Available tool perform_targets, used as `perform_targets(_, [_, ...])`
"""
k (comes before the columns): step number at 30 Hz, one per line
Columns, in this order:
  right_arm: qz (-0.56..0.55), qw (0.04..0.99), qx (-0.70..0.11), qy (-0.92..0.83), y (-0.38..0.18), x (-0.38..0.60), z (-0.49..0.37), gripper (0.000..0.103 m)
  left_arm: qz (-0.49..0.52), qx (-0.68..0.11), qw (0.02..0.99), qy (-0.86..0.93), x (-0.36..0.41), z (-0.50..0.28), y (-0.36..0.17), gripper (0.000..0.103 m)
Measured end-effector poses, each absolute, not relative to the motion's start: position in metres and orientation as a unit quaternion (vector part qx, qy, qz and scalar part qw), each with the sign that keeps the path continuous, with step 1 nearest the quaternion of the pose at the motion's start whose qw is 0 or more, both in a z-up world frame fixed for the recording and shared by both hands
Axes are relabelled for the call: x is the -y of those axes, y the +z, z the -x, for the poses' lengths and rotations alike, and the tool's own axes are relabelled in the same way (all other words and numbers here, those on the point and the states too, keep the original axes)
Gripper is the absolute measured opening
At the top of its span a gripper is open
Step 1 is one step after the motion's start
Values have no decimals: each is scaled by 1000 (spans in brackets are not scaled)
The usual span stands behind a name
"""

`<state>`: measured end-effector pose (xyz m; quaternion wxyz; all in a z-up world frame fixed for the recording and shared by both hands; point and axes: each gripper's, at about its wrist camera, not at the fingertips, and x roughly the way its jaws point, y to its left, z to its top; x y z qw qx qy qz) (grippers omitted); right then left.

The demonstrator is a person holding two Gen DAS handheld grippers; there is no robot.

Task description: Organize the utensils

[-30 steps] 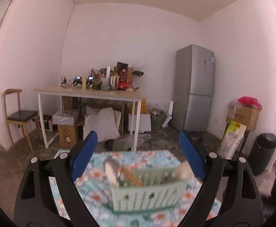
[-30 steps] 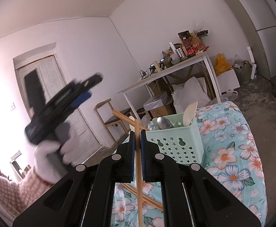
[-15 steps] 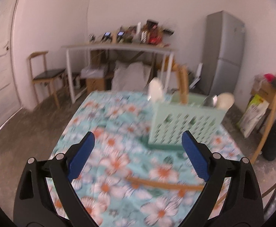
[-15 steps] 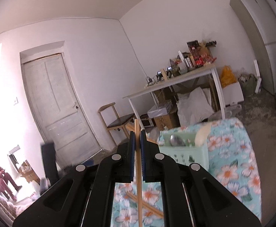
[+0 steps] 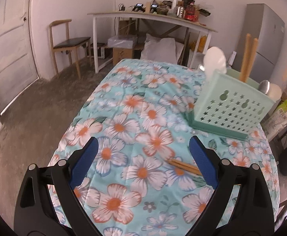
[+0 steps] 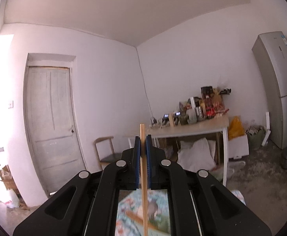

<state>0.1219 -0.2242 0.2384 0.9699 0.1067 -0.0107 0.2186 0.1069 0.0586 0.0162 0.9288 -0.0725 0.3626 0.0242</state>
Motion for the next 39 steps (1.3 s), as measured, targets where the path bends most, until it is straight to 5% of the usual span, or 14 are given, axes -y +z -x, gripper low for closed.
perform_targets(26, [10,981,-135,139,163,186,-240,8,95,-379,920,34,-77,-117,4,90])
perform_targets(30, [-3,983,-122,134,173,194,-227,27,92,-372,923,35,-74,-113,9,90])
perform_targets(39, [-33,986,-83,143,201,218,-169,40,79,-351,932,41,-66,-98,23,90])
